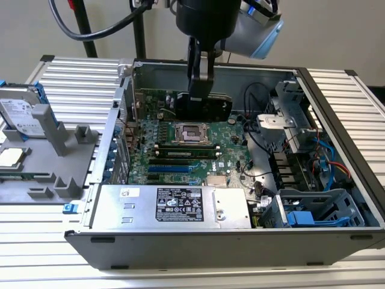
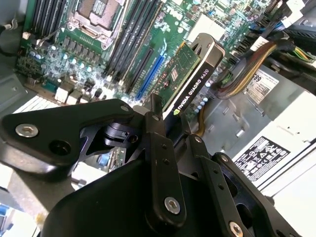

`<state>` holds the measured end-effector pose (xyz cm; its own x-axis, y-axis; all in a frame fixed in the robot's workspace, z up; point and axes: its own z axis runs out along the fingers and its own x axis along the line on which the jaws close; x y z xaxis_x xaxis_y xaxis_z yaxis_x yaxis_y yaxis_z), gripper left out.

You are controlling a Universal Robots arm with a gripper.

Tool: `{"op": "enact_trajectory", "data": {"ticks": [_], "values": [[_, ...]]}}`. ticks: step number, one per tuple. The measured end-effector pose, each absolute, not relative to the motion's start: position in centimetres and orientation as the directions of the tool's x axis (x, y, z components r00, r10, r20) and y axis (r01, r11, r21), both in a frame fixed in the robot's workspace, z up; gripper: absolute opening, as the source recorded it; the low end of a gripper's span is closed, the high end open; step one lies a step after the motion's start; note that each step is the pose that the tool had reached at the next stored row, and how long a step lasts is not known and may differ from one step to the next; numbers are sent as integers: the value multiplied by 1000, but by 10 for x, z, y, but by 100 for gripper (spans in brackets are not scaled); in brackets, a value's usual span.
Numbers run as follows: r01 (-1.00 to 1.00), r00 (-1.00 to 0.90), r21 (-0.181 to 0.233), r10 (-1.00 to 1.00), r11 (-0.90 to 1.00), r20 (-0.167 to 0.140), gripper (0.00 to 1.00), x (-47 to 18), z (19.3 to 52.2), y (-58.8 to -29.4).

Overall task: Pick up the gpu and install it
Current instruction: 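Insert the gpu into the slot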

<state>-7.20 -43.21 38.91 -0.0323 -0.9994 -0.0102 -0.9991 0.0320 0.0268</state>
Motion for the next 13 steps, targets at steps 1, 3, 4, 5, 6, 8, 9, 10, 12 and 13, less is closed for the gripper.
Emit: {"op": "enact_trajectory", "data": {"ticks": [1,3,4,5,6,8,9,10,12,13], "values": [[-999,-32,27,-999,32,-10,0,-72,388,-432],[-999,-32,27,-999,32,-10,0,-72,387,-432],[-999,-32,27,-999,32,-10,0,-72,387,-432],[-999,-32,27,-999,32,-10,0,-72,386,-432],[-999,-32,27,-999,32,-10,0,-72,385,-432],[-999,-32,26,-999,32,-10,0,-72,384,-432],[-999,-32,26,-999,32,-10,0,-72,384,-432],[-999,-32,26,-999,32,-10,0,-72,383,-432],[-999,-32,26,-999,32,-10,0,-72,382,-432],[-999,-32,26,-999,32,-10,0,-72,381,-432]]}}
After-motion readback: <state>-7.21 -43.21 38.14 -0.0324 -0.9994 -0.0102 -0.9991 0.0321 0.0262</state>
